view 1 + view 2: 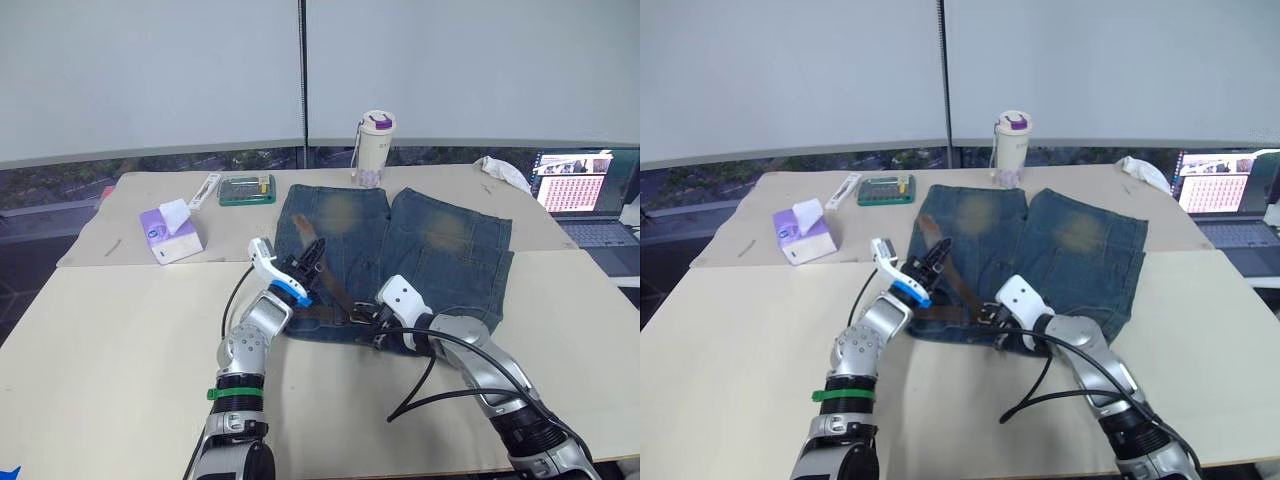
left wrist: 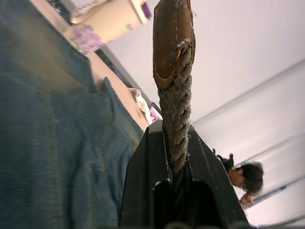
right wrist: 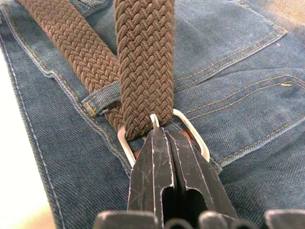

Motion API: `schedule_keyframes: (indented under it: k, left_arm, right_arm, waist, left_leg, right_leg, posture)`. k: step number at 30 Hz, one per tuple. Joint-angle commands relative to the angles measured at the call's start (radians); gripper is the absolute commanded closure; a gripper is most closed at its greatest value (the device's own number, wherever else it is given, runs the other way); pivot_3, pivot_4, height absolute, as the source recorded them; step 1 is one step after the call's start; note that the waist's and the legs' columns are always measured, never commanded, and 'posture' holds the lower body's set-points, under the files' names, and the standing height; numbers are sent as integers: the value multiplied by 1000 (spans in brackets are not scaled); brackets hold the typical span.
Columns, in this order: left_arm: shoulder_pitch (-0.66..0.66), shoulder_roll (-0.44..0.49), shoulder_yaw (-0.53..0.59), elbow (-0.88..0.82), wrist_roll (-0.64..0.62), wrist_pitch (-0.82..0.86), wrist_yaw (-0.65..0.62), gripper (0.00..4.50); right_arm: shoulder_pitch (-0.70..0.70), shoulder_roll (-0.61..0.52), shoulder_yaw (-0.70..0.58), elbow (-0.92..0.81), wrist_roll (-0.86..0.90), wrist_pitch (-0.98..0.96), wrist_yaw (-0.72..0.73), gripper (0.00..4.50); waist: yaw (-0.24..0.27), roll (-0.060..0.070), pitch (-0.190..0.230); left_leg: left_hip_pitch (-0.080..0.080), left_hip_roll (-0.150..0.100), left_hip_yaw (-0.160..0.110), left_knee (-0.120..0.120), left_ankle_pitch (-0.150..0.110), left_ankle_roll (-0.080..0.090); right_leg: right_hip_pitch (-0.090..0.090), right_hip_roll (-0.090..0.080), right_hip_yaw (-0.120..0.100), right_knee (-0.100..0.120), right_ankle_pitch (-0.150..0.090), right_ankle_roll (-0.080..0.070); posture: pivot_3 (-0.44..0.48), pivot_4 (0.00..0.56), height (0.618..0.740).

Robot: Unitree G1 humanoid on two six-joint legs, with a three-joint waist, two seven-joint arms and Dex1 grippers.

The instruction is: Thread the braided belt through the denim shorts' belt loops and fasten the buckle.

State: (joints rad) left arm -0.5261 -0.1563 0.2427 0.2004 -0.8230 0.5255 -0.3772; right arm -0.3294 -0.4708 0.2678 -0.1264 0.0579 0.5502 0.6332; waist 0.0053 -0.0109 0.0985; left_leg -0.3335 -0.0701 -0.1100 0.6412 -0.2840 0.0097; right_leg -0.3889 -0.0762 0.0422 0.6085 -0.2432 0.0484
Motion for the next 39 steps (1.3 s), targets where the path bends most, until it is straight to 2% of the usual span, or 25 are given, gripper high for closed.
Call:
schedule_keyframes:
  k: [1, 5, 8, 13, 17, 22, 25, 32, 36, 39]
  left_arm:
    - [-51, -18, -18, -81, -23, -34, -35, 4500]
    - [-103, -67, 65, -56, -126, -70, 32, 4500]
    - [-110, -67, 102, -47, -183, -77, 77, 4500]
    - [-99, -47, 94, -51, -213, -68, 90, 4500]
    - [-87, -35, 53, -57, -190, -56, 66, 4500]
    - [-65, -21, -55, -70, -121, -30, 7, 4500]
    - [-76, -16, -158, -23, -23, -33, -48, 4500]
    - [-113, -52, -260, 85, 92, -81, -141, 4500]
    - [-139, -89, -334, 104, 120, -113, -269, 4500]
    - [-137, -101, -335, 99, 97, -82, -302, 4500]
  right_arm:
    - [40, -7, 65, 98, -39, 84, 11, 4485]
    - [47, -12, 89, 99, -54, 81, 18, 4485]
    - [53, -11, 94, 93, -54, 84, 19, 4485]
    - [56, -10, 97, 91, -55, 86, 20, 4485]
    - [57, -7, 103, 91, -62, 83, 20, 4485]
    - [54, -4, 111, 86, -71, 76, 23, 4485]
    - [48, 2, 124, 91, -83, 64, 25, 4485]
    - [62, 16, 131, 87, -103, 56, 22, 4485]
    - [84, 19, 127, 69, -106, 60, 16, 4485]
    - [94, 22, 127, 59, -110, 64, 13, 4485]
  waist:
    - [0, 0, 0]
    - [-6, 0, 0]
    - [-6, 0, 0]
    - [-5, -1, 0]
    - [-5, -1, 0]
    - [-4, -2, -1]
    - [-4, -2, -2]
    - [-5, -2, -6]
    - [-4, -2, -7]
    - [-3, -1, -7]
  left_leg:
    - [0, 0, 0, 0, 0, 0]
    - [0, 0, 0, 0, 0, 0]
    - [0, 1, 0, 0, 0, 0]
    - [0, 1, 0, 0, 0, 0]
    - [1, 1, 0, 0, 0, -1]
    - [1, 0, 0, 0, 0, -1]
    - [2, 0, 0, 0, 0, -1]
    - [2, 0, 0, 0, -1, 0]
    - [2, 0, 0, 0, -2, 3]
    - [2, 0, 0, 0, -4, 5]
  right_leg:
    - [0, 0, 0, 0, 0, 0]
    - [0, 0, 0, 0, 0, 0]
    - [0, 0, 0, 0, 0, 0]
    - [0, 0, 0, 0, 0, 0]
    - [0, 0, 0, 0, 0, 0]
    - [1, 0, 0, -1, 0, 0]
    - [2, 0, 0, -1, 0, 0]
    - [2, 0, 0, -2, -1, 0]
    - [3, 0, 0, -2, -1, 0]
    - [2, 0, 0, -2, -1, 0]
  posture:
    - [0, 150, 740]
    - [0, 150, 740]
    - [0, 150, 740]
    - [0, 150, 740]
    - [0, 150, 740]
    - [0, 150, 740]
    - [0, 150, 740]
    - [0, 150, 740]
    - [0, 150, 740]
    - [0, 150, 740]
